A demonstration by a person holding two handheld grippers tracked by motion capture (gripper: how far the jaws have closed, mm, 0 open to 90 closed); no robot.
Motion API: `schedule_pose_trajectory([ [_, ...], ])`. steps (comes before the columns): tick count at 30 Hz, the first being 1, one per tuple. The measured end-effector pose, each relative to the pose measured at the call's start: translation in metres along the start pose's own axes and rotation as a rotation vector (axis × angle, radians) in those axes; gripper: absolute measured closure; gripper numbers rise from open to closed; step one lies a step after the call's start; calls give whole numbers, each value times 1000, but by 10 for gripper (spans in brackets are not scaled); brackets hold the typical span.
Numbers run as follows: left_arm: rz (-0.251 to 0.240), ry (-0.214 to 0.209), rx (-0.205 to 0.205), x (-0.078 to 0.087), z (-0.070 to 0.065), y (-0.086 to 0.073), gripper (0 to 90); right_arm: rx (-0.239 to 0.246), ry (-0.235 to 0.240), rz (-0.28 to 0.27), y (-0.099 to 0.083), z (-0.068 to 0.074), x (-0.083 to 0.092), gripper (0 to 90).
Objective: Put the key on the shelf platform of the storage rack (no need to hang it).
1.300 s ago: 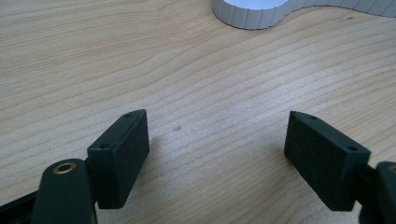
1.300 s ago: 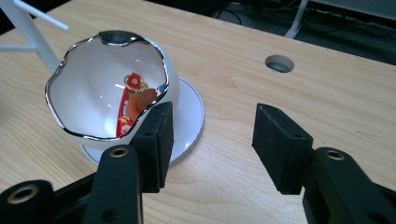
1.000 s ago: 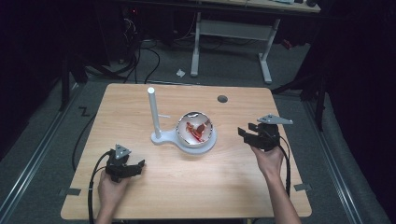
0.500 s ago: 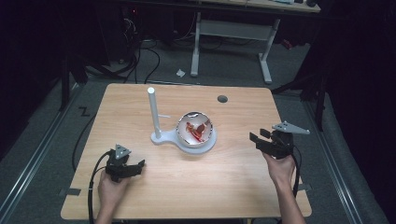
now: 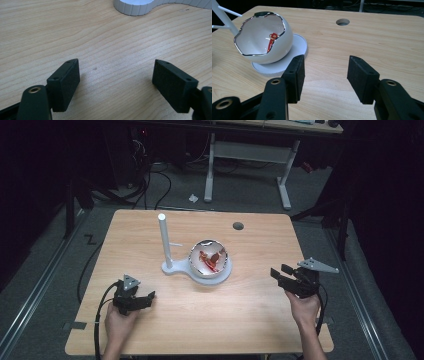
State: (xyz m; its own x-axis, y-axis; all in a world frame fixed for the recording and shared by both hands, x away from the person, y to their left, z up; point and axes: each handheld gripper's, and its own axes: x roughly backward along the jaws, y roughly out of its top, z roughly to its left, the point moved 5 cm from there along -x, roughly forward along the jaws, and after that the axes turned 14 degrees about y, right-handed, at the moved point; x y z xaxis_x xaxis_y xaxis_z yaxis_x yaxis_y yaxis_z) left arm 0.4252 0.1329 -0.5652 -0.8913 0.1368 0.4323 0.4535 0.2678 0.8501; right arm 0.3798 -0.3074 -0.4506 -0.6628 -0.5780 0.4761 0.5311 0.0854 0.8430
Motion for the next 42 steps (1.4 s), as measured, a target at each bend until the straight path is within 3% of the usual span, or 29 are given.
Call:
schedule_pose_trajectory([
  [17,-1,0,0,0,0,0,225,-13,8,-3,-18,5,6,482],
  [42,0,0,0,0,0,0,224,-27,45,39,-43,16,-12,478],
])
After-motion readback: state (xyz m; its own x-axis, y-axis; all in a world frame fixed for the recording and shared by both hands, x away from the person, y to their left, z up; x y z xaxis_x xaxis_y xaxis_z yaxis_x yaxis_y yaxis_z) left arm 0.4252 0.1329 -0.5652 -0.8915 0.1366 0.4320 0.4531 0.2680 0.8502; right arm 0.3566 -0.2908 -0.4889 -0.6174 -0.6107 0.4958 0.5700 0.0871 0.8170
